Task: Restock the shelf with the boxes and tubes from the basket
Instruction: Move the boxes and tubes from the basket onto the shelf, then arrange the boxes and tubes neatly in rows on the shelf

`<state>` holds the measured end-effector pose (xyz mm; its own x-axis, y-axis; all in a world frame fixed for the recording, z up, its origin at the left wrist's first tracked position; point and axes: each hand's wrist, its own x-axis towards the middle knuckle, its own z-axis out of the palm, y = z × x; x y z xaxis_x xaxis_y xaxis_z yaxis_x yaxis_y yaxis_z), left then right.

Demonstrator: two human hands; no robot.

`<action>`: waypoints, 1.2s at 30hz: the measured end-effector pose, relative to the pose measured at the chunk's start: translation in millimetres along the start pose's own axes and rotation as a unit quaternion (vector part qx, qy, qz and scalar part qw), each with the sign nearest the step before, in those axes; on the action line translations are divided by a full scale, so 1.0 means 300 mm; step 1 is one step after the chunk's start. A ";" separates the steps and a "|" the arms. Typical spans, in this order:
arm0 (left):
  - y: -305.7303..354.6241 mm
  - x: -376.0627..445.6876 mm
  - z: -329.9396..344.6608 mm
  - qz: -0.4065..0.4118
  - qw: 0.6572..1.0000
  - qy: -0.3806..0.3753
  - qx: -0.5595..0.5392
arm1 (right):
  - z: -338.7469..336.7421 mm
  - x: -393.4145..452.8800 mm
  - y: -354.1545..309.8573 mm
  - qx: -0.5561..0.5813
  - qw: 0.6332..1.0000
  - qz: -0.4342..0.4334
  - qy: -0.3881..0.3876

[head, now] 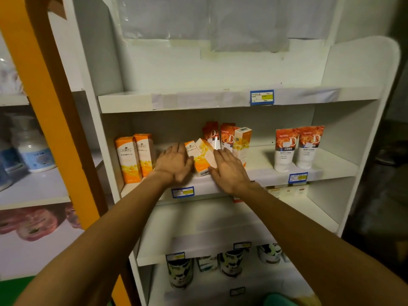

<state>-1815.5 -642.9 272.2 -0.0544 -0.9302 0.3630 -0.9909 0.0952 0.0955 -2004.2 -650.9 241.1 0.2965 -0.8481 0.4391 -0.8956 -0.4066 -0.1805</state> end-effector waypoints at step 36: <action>0.992 -0.893 1.116 0.281 0.894 -0.347 0.026 | 0.433 -1.561 0.909 0.002 0.868 0.364 -0.339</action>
<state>-2137.2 -484.0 -107.1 -0.5911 -0.7384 -0.3246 -0.7866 0.6168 0.0292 -2344.2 -408.7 -128.2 -0.2189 -0.8850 -0.4109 -0.9264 0.3208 -0.1974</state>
